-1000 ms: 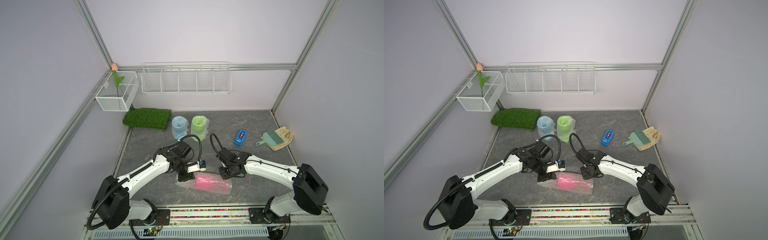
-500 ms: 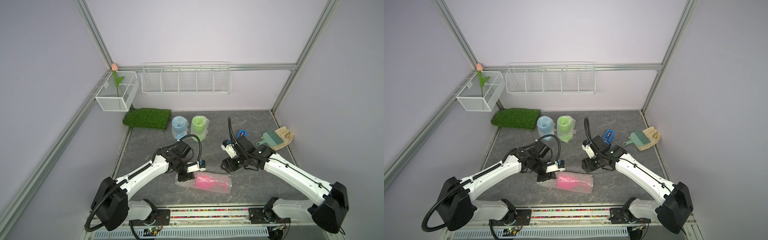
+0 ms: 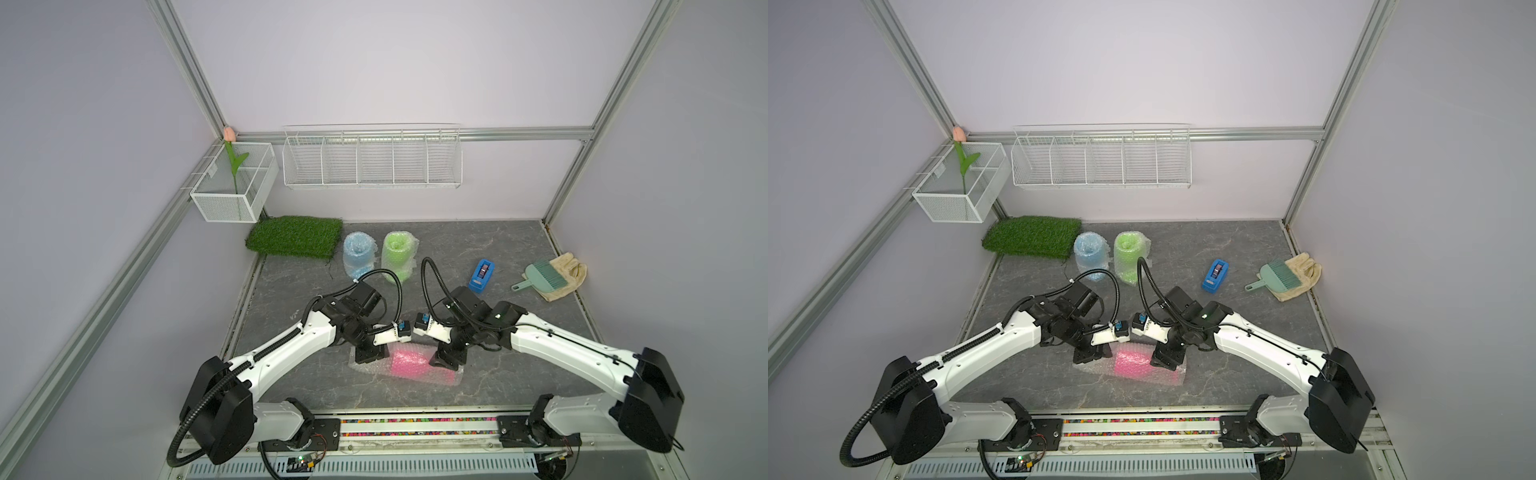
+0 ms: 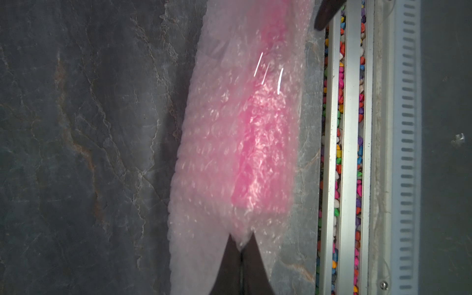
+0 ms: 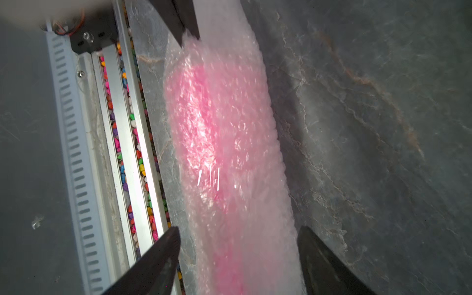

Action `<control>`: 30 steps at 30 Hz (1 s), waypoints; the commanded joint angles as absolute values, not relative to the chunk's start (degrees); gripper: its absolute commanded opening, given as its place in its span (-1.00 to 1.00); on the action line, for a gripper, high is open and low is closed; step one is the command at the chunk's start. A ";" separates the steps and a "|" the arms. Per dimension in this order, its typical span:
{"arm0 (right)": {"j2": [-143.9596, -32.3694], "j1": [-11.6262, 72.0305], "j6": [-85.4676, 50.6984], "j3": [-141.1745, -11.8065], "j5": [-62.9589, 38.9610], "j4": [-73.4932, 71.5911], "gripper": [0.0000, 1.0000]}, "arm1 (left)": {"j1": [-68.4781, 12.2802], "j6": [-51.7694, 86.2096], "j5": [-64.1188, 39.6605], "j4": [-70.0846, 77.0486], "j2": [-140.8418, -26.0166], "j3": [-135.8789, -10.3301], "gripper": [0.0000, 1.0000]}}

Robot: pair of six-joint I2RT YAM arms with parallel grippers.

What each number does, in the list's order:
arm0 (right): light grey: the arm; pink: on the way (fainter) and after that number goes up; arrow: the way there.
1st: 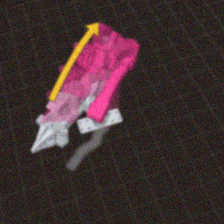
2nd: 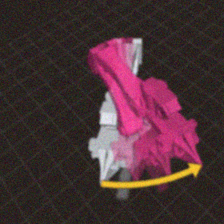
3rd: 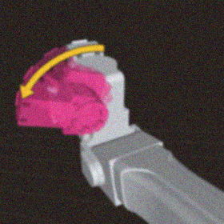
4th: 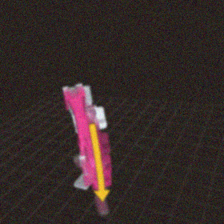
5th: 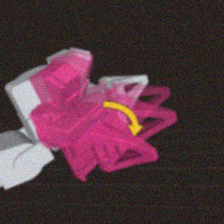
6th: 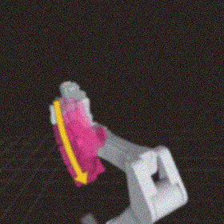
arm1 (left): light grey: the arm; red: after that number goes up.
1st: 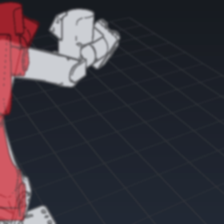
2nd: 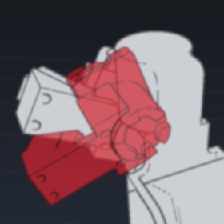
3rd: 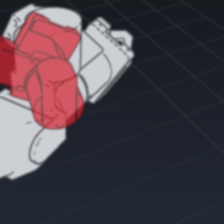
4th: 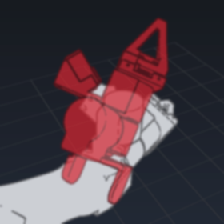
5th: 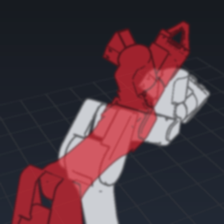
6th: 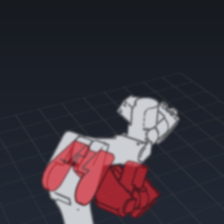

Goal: Wrap wine glasses in bubble wrap
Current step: Pick up the bubble wrap from the center of the board.

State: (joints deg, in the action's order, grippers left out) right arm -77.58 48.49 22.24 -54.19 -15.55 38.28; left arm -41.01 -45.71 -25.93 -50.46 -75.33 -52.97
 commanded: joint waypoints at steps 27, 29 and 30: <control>-72.90 48.78 30.57 -50.71 -12.41 36.71 -0.86 | -41.31 -41.12 -21.31 -50.15 -62.86 -52.45 0.05; -70.52 48.68 30.76 -50.71 -12.00 36.09 -0.86 | -41.31 -39.95 -21.76 -49.13 -58.54 -51.76 0.31; -69.50 48.65 30.79 -49.28 -11.75 35.89 -0.86 | -41.31 -39.35 -21.91 -48.52 -56.41 -51.26 0.39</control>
State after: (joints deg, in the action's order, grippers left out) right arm -72.49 48.58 29.21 -51.18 -12.80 37.39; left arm -41.28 -40.82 -21.76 -49.17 -60.88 -52.49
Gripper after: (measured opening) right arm 0.073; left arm 0.672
